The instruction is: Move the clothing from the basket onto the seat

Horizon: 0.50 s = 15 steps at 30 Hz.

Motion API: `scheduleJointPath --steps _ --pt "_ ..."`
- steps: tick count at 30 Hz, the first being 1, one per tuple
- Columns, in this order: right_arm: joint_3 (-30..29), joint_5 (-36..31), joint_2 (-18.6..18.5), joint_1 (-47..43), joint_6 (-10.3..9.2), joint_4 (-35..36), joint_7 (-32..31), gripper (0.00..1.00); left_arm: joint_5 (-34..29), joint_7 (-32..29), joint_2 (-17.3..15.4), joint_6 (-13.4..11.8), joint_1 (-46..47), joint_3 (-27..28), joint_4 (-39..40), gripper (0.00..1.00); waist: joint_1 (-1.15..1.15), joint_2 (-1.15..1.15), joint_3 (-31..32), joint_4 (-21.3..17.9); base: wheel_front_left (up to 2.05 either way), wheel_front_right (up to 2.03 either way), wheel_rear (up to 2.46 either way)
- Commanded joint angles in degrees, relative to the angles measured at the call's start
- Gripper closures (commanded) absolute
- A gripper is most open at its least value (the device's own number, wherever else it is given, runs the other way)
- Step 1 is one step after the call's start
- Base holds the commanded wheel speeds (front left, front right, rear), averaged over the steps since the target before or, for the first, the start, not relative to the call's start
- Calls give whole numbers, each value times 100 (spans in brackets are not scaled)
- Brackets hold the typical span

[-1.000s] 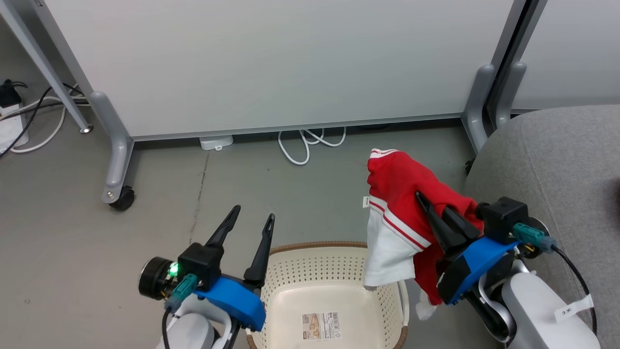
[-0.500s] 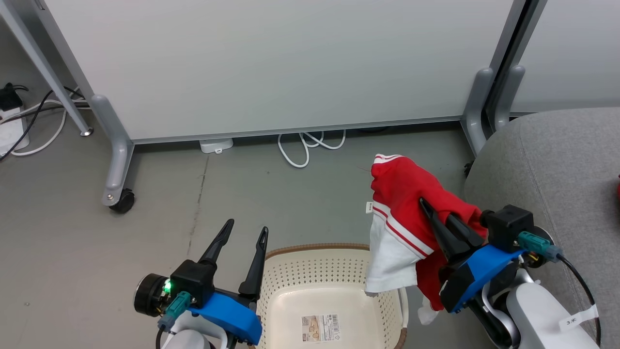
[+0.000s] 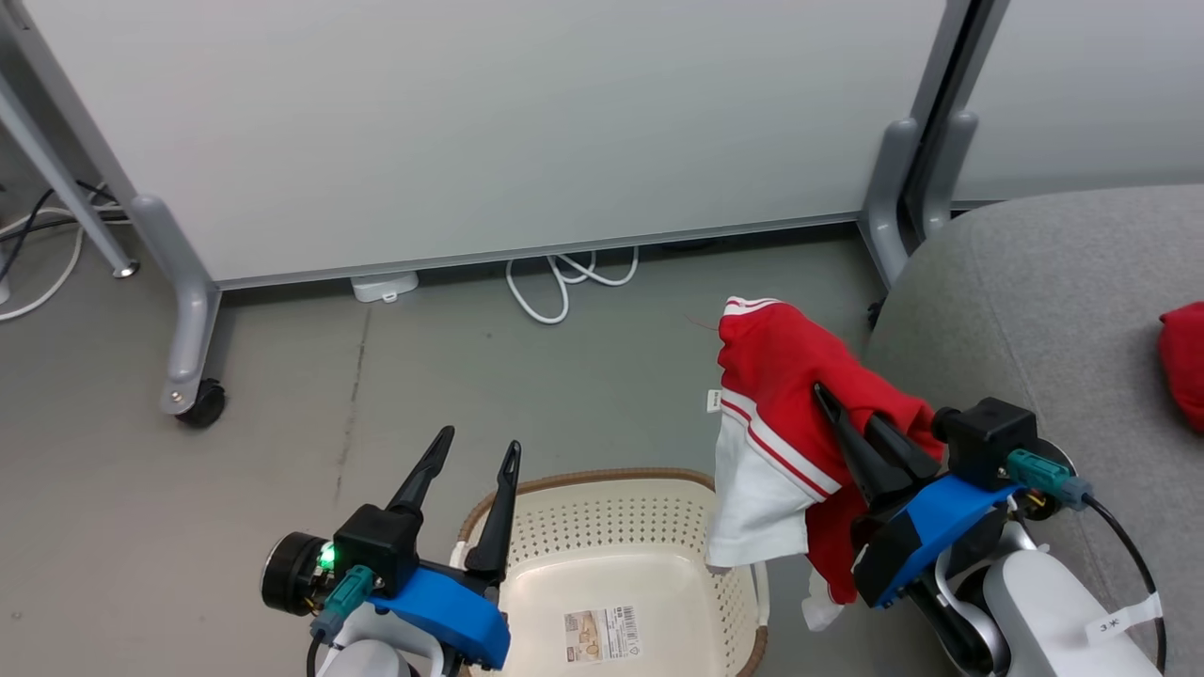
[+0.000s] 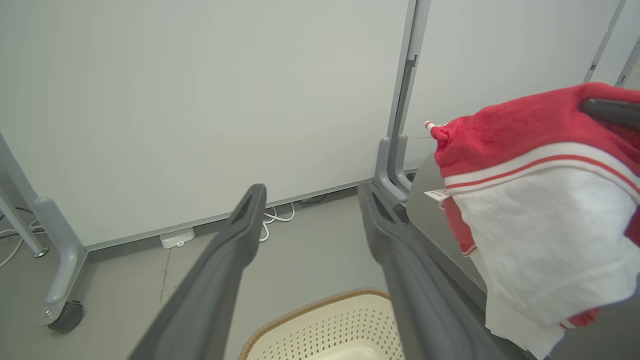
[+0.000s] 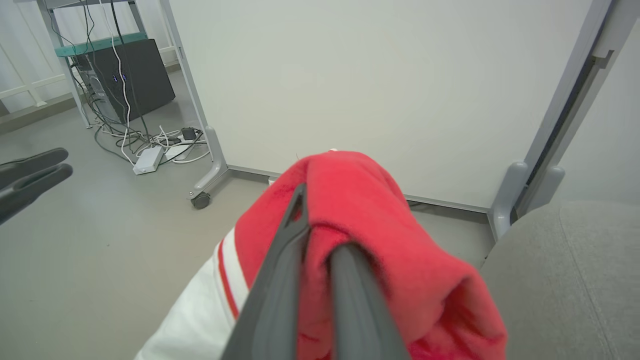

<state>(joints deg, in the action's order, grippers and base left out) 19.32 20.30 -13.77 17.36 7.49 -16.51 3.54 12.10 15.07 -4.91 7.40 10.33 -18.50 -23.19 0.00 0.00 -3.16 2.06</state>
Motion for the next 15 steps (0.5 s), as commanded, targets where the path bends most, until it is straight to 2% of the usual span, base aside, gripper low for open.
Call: scheduleJointPath --steps 1,8,15 --pt "-22 -9 14 -63 2 31 -3 100 8 14 19 7 13 4 23 0 0 0 -18 -76 0 0 0" --pt "-42 -39 44 -57 1 38 18 100 61 15 -2 9 62 -51 60 0 0 0 -74 -498 0 0 0" --pt "-50 -49 76 -36 1 43 61 100 72 15 -29 9 112 -49 96 0 0 0 -159 -1092 0 0 0"
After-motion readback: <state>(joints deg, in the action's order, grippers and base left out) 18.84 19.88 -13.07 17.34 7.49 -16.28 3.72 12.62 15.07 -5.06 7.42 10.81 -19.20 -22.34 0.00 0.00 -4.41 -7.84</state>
